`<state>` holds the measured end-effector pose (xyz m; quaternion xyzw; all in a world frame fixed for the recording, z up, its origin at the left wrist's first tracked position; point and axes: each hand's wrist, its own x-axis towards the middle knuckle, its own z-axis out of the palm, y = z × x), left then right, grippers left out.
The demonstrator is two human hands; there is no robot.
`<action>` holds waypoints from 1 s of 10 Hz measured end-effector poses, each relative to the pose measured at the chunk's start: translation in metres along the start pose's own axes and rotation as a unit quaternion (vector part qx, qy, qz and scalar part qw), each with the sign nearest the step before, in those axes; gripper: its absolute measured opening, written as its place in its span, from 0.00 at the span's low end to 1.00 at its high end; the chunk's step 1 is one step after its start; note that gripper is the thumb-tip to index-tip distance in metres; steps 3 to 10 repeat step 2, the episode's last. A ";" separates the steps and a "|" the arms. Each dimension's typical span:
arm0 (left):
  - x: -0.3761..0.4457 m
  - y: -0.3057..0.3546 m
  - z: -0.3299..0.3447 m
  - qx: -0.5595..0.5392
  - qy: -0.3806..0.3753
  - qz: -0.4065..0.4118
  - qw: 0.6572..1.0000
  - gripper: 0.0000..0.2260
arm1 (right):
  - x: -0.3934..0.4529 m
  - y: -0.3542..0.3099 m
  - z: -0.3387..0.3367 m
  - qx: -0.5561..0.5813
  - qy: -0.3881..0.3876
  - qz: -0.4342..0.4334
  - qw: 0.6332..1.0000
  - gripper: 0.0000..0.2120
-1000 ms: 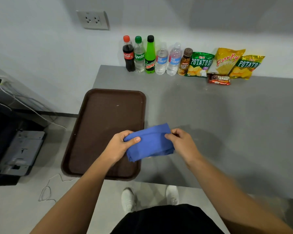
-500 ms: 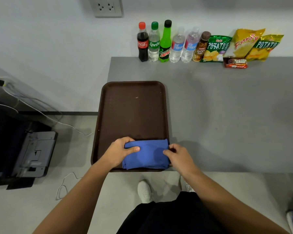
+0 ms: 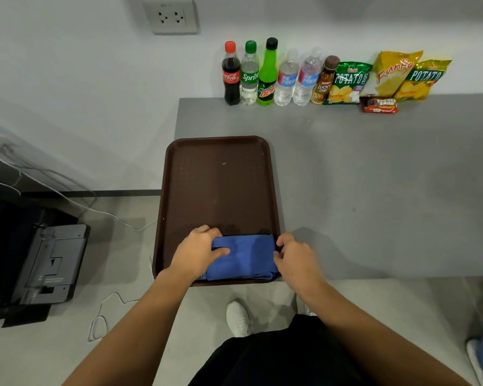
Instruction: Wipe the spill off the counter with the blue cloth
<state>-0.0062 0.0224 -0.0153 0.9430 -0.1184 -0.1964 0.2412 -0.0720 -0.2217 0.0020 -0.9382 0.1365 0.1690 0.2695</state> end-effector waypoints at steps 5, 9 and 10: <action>0.002 0.005 0.001 0.051 0.058 0.011 0.997 0.22 | 0.006 0.007 -0.011 0.027 0.025 0.001 0.999 0.11; 0.002 0.005 0.001 0.051 0.058 0.011 0.997 0.22 | 0.006 0.007 -0.011 0.027 0.025 0.001 0.999 0.11; 0.002 0.005 0.001 0.051 0.058 0.011 0.997 0.22 | 0.006 0.007 -0.011 0.027 0.025 0.001 0.999 0.11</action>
